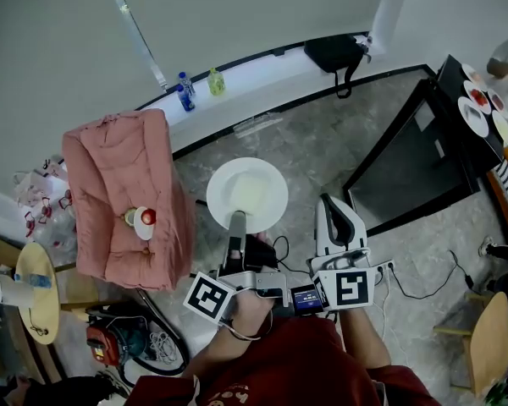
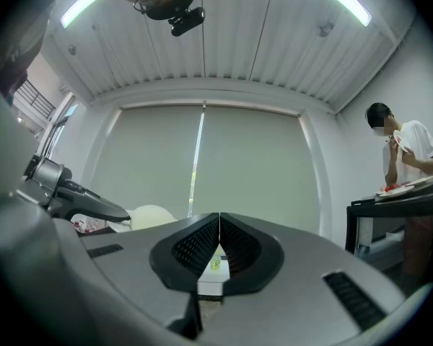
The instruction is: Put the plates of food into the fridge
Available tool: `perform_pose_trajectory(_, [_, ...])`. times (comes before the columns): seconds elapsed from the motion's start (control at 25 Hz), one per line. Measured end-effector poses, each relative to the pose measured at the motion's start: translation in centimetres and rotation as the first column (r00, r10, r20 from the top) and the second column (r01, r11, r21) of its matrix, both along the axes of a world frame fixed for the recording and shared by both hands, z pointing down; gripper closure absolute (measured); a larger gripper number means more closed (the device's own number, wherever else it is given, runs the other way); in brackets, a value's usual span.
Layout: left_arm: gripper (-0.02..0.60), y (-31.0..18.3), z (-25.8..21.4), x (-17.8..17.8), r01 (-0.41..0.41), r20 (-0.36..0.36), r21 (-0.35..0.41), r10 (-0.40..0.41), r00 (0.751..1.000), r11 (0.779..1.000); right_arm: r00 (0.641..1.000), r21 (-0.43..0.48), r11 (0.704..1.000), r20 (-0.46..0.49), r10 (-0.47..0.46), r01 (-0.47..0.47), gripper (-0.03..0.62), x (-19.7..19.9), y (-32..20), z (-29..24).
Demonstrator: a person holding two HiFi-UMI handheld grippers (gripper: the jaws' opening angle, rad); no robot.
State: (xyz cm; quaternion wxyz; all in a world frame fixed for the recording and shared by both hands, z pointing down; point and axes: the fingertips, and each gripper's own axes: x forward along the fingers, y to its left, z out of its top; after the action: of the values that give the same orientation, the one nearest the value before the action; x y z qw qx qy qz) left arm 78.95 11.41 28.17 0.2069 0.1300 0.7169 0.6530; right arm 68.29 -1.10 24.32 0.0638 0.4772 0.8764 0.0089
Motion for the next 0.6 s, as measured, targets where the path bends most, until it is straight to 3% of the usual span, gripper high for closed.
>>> perform_pose_trajectory(0.6, [0.518,-0.3,0.4,-2.1,0.017,0.009,0.003,-0.017,1.0,1.0,1.0,0.021,1.0,0.009,0.006,-0.006,0.582,-2.4,-1.2,0.8])
